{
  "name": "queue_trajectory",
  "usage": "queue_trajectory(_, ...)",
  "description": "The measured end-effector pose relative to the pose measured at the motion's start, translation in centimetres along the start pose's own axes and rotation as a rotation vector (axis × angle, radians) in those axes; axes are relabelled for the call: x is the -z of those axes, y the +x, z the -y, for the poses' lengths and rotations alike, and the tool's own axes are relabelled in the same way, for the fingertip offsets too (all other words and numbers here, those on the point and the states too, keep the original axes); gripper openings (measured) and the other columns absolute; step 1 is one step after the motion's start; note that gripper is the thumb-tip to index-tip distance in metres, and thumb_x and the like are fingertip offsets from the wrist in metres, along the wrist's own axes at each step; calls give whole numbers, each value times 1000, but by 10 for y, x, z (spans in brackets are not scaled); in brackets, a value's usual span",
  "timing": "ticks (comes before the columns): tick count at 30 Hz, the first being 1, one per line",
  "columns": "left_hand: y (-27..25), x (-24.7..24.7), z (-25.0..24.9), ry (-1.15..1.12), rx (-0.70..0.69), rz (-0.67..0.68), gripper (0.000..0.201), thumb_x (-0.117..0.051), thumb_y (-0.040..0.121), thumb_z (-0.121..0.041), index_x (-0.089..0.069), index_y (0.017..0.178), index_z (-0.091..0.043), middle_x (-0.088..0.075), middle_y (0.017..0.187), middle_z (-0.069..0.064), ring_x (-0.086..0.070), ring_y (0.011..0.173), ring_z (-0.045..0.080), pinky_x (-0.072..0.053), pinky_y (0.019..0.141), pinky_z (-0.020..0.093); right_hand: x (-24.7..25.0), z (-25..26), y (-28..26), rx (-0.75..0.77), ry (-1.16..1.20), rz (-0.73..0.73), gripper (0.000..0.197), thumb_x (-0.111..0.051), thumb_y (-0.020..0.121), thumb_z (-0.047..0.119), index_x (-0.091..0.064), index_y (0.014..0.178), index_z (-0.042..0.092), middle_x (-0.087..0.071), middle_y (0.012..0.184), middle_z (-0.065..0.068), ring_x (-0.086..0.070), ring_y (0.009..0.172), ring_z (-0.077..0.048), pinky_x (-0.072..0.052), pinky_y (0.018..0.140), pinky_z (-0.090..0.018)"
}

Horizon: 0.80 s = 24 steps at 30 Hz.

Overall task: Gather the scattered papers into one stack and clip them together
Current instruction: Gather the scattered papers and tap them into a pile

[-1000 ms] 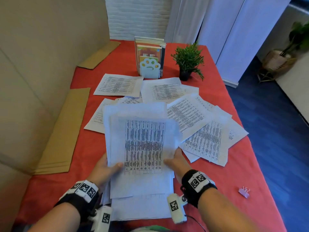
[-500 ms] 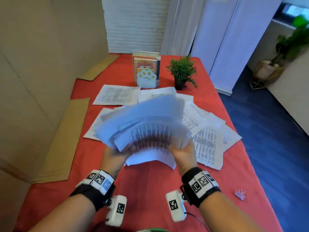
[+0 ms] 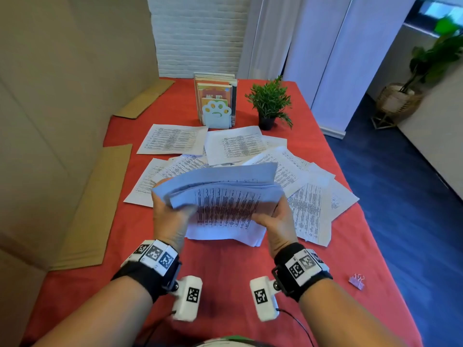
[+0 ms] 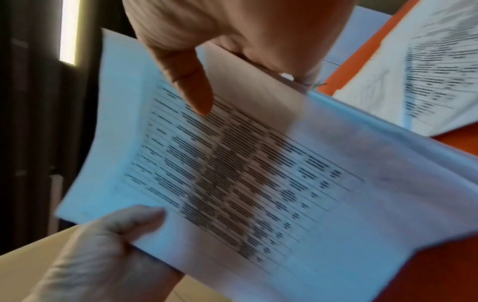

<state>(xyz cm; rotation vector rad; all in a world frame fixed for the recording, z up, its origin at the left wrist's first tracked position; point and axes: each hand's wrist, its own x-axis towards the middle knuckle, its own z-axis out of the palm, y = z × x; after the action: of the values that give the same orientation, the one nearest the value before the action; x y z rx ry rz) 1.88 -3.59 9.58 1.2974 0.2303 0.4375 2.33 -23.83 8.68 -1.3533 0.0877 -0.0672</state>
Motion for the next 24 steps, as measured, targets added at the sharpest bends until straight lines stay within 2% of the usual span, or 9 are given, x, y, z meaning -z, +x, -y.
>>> queue_trajectory(4,5,3,0,72,-1,22,49,-62,56,16,-61,96,-12,-70,76,-9,-64,71,8,-53,62,17,-8,26,2,372,-200,40,88,-51,65,-17,-38,127,44,-51,113,14,-56,102,1,-46,93,-18)
queue_trajectory(8,11,7,2,116,26,66,42,-57,49,6,-58,89,-7,-64,73,-4,-58,66,10,-48,61,24,-13,38,12,670,-618,105,80,-50,66,-22,-49,131,25,-38,129,1,-42,113,12,-31,100,-6)
queue_trajectory(10,14,9,4,117,32,73,46,-58,50,4,-55,96,-2,-58,78,4,-55,70,17,-46,63,28,-12,39,13,695,-633,87,84,-47,64,-22,-44,136,20,-31,137,-2,-42,123,4,-35,100,-7)
queue_trajectory(12,16,9,3,142,29,84,39,-57,53,3,-57,91,-4,-58,80,5,-55,73,17,-46,65,29,-12,40,9,766,-603,63,103,-46,63,-23,-24,145,35,-23,144,-5,-40,131,-8,-38,100,-9)
queue_trajectory(14,17,8,2,151,23,100,37,-56,55,4,-62,86,-14,-63,83,3,-62,73,9,-51,67,23,-15,43,5,865,-641,44,112,-49,63,-26,-15,145,42,-20,146,-13,-26,138,1,-31,102,-5)
queue_trajectory(16,18,8,4,118,44,94,47,-57,55,5,-65,96,-16,-67,88,0,-66,74,3,-54,70,19,-15,44,8,918,-677,14,108,-48,63,-27,-26,143,41,-20,145,-19,-21,140,2,-27,108,-10)
queue_trajectory(19,20,11,7,110,74,90,50,-60,55,4,-63,103,-8,-68,90,6,-66,80,12,-52,77,30,-12,40,15,867,-685,27,75,-46,66,-24,-58,126,19,-23,146,-18,-48,124,-19,-39,104,-24)
queue_trajectory(20,19,12,7,115,64,102,49,-63,55,1,-63,103,-6,-68,94,9,-65,84,17,-52,80,34,-11,40,16,853,-674,22,66,-46,66,-23,-62,120,11,-24,146,-18,-53,112,-16,-42,100,-24)
queue_trajectory(24,16,11,6,96,64,103,37,-71,62,-6,-67,98,-10,-73,89,-1,-66,85,11,-54,81,26,-10,35,14,625,-478,-44,78,-46,61,-23,-49,130,12,-33,144,2,-51,114,-3,-45,96,-21)
